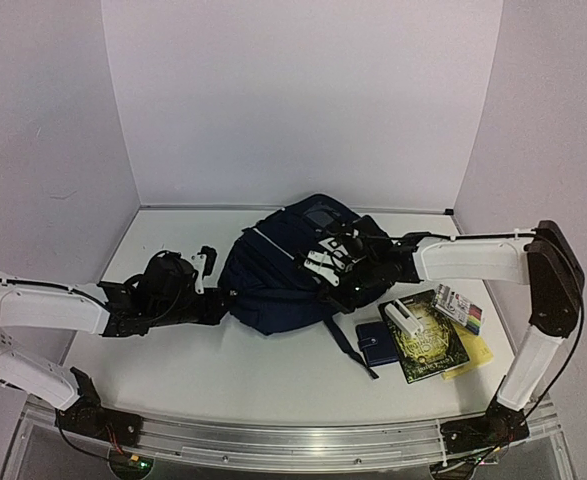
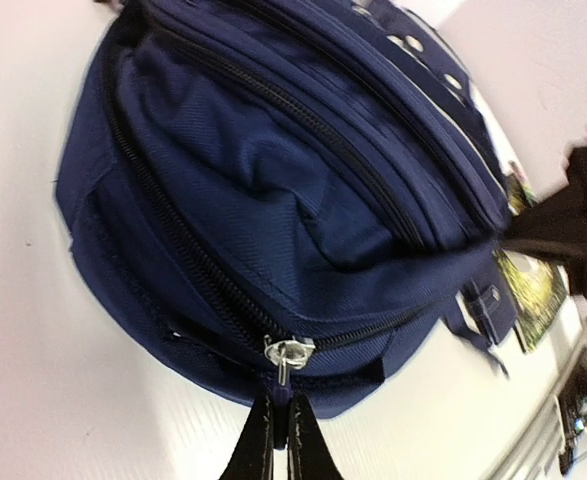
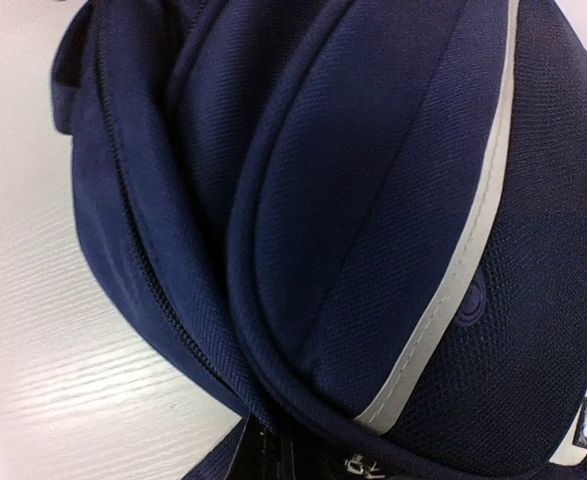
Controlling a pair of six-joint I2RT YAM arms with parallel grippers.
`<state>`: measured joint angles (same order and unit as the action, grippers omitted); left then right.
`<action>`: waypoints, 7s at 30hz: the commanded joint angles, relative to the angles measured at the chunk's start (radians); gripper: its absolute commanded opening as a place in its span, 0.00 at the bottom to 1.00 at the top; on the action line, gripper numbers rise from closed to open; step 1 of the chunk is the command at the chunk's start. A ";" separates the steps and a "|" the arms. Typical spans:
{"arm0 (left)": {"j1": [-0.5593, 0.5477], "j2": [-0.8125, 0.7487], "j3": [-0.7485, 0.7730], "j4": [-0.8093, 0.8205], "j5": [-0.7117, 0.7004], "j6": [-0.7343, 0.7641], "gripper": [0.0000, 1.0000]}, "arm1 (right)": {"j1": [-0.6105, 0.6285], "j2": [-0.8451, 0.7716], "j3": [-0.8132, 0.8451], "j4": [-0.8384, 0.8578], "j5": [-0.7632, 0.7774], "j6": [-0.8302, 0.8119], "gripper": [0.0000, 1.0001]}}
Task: Pack the student bag
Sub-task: Zip the student bag at the center of the board, then adjust the student bag at the center of the board.
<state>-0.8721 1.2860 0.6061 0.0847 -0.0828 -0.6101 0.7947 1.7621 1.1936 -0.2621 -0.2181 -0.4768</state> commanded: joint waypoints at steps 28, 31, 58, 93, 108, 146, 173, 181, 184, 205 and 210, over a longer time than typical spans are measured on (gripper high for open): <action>-0.111 0.090 0.093 0.201 0.210 0.036 0.00 | 0.144 0.140 0.274 -0.119 -0.164 -0.111 0.68; -0.111 0.077 0.084 0.206 0.203 0.025 0.00 | 0.145 0.165 0.266 -0.109 -0.146 -0.125 0.60; 0.013 -0.077 -0.025 -0.011 0.010 -0.051 0.00 | -0.107 0.020 0.141 -0.102 0.013 -0.253 0.00; 0.024 0.028 0.087 -0.040 0.000 -0.096 0.00 | 0.187 0.080 0.222 -0.092 0.022 -0.078 0.00; 0.165 0.116 0.149 -0.197 -0.171 -0.128 0.00 | 0.182 -0.106 -0.046 -0.107 0.087 -0.128 0.00; 0.279 0.019 0.177 -0.279 0.237 -0.081 0.74 | -0.147 0.210 0.370 -0.304 -0.276 0.190 0.68; 0.575 0.301 0.349 -0.291 0.242 0.023 0.71 | -0.099 0.211 0.489 -0.295 -0.351 0.306 0.66; 0.518 0.155 0.306 -0.295 0.294 0.027 0.74 | -0.101 0.216 0.519 -0.295 -0.133 0.143 0.64; 0.518 0.085 0.204 -0.252 0.268 -0.068 0.74 | -0.017 0.265 0.606 -0.295 -0.050 0.197 0.65; 0.461 -0.021 -0.147 -0.009 0.274 -0.403 0.77 | 0.264 0.708 0.992 -0.309 0.357 0.251 0.59; 0.453 -0.013 -0.180 0.042 0.272 -0.420 0.75 | 0.264 0.622 0.938 -0.310 0.235 0.284 0.62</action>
<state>-0.4097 1.2676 0.4507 0.0497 0.1825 -1.0024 1.0797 2.4477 2.1528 -0.5560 0.0142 -0.2354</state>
